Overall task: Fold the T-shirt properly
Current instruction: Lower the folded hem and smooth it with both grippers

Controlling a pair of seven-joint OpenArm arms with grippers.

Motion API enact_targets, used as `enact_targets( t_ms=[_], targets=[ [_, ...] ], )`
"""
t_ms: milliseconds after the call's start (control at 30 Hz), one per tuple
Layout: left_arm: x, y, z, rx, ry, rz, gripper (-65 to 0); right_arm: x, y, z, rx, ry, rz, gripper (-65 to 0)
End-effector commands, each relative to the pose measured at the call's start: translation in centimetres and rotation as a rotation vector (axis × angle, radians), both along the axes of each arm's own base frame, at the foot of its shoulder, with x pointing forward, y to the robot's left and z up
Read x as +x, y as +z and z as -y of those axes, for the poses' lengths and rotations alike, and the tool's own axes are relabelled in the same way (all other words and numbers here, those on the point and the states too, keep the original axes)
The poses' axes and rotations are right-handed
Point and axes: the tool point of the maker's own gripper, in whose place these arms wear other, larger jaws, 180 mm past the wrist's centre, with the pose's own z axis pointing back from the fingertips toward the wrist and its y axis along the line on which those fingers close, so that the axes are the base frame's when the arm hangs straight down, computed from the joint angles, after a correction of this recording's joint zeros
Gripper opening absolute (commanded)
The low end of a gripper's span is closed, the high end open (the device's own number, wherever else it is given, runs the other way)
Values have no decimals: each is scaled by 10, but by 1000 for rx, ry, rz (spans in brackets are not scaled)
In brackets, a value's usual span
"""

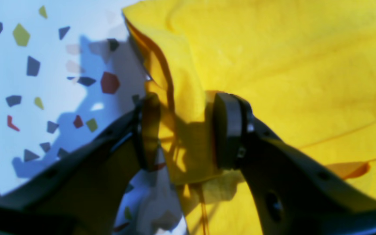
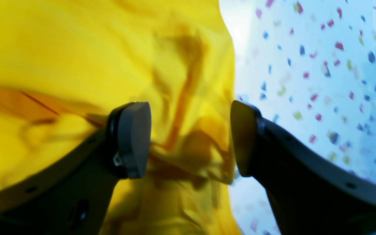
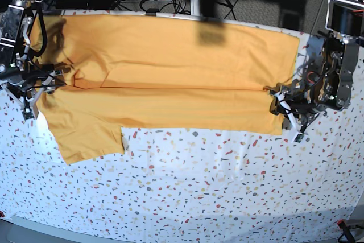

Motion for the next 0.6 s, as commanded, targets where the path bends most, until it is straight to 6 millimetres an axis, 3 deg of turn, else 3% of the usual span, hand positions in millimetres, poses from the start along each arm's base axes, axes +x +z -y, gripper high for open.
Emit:
enact_targets(
  t_ms=[0, 267, 433, 500, 567],
  targets=[
    [15, 18, -4, -1, 5, 45, -383, 15, 23, 6, -9, 2, 76, -270],
    [38, 51, 7, -88, 4, 47, -383, 47, 54, -7, 78, 16, 194, -270],
    [70, 86, 9, -131, 19, 227, -383, 69, 81, -8, 85, 20, 272, -270],
    [75, 88, 10, -113, 16, 266, -383, 76, 89, -8, 86, 21, 295, -270],
    [75, 77, 8, -49, 14, 261, -383, 81, 96, -11, 95, 24, 317, -270]
  ],
)
